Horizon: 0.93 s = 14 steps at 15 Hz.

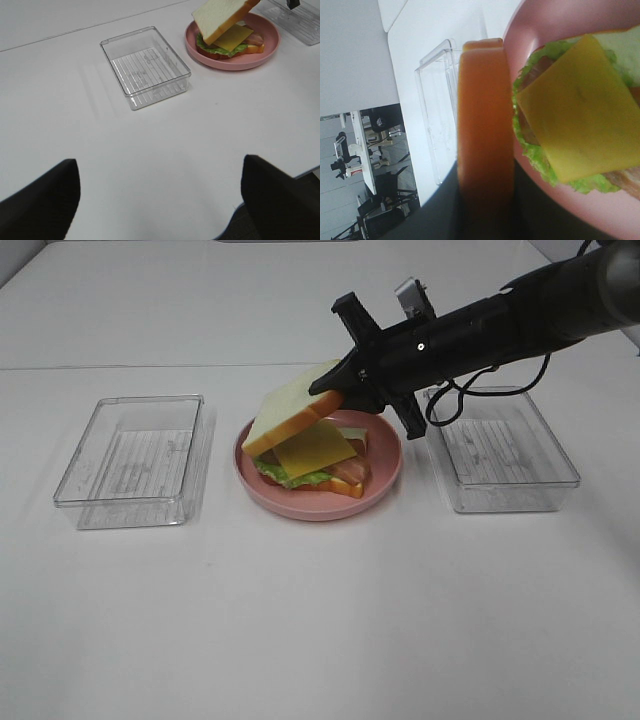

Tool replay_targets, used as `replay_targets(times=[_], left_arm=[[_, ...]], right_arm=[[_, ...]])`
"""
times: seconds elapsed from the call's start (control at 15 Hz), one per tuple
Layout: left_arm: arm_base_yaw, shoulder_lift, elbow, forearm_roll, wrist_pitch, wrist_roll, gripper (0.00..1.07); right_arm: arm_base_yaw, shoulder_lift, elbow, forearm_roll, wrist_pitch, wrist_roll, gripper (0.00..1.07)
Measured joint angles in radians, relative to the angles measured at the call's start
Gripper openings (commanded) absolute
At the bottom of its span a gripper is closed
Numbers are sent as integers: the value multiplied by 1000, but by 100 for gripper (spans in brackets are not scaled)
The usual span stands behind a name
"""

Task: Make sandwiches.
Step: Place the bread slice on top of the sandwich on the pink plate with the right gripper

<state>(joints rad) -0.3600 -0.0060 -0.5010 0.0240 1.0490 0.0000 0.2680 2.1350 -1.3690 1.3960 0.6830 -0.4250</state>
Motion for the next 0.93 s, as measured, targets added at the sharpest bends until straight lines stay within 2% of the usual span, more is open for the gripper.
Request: replay_targets(times=[0.47, 0.67, 0.8, 0.93], left_arm=[[0, 0, 0, 0, 0, 0, 83], [0, 0, 0, 0, 0, 0, 83], [0, 0, 0, 0, 0, 0, 83], [0, 0, 0, 0, 0, 0, 83]], right_arm=[[0, 50, 0, 2, -13, 9, 1], [0, 50, 0, -17, -13, 36, 30], [0, 50, 0, -70, 0, 51, 69], [0, 50, 0, -91, 10, 51, 70]])
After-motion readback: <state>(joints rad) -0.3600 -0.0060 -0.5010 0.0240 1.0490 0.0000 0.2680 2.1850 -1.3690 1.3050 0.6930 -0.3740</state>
